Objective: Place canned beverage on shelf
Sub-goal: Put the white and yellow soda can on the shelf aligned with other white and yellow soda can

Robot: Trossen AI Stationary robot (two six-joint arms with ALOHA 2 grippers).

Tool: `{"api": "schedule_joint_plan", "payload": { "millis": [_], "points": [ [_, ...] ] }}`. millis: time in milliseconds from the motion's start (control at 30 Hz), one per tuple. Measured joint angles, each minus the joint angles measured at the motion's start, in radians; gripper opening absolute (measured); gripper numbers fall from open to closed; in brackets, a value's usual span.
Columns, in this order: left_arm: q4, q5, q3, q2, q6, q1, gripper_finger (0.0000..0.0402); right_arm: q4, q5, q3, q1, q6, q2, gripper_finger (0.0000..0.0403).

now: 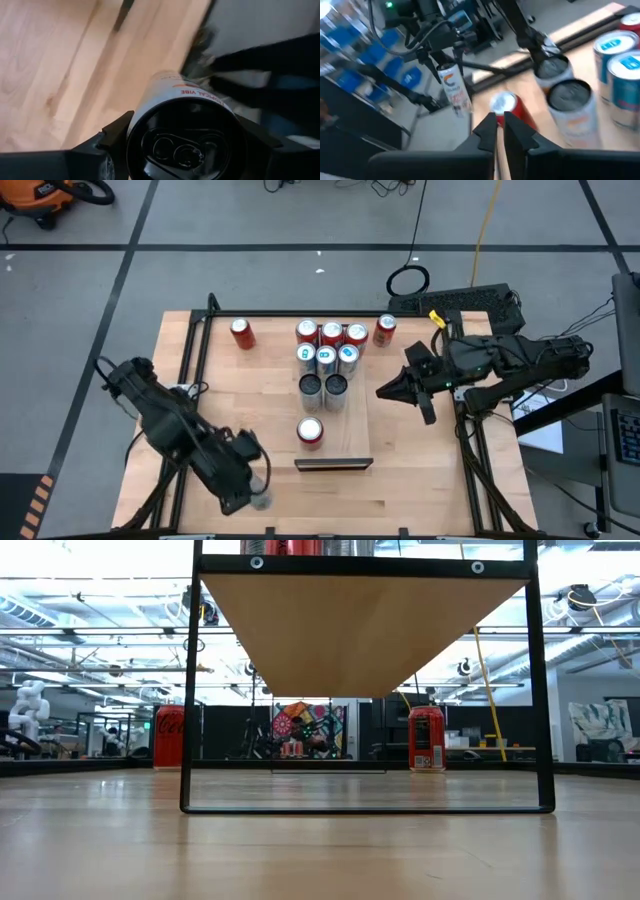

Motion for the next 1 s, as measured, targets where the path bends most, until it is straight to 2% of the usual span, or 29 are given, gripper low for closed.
{"api": "schedule_joint_plan", "payload": {
  "millis": [233,367,533,667,767,1000],
  "points": [
    [0.028,-0.098,0.264,0.000,0.073,0.101,0.0247,0.142,-0.055,0.000,0.008,0.064,0.004,0.0077],
    [0.138,-0.145,0.315,-0.002,0.205,0.175,0.0247,0.183,-0.057,0.000,0.011,0.064,0.017,0.0137],
    [0.261,-0.145,0.321,0.004,0.348,0.276,0.0247,0.191,-0.059,0.025,0.028,0.057,0.051,0.0210],
    [0.321,-0.123,0.321,0.026,0.435,0.349,0.0247,0.142,-0.055,0.105,0.045,-0.006,0.086,0.0255],
    [0.358,-0.098,0.321,0.040,0.485,0.392,0.0247,0.039,-0.051,0.199,0.047,-0.048,0.117,0.0275],
    [0.429,-0.063,0.321,0.079,0.580,0.456,0.0247,-0.224,-0.024,0.421,0.038,-0.149,0.212,0.0284]
  ]
}}
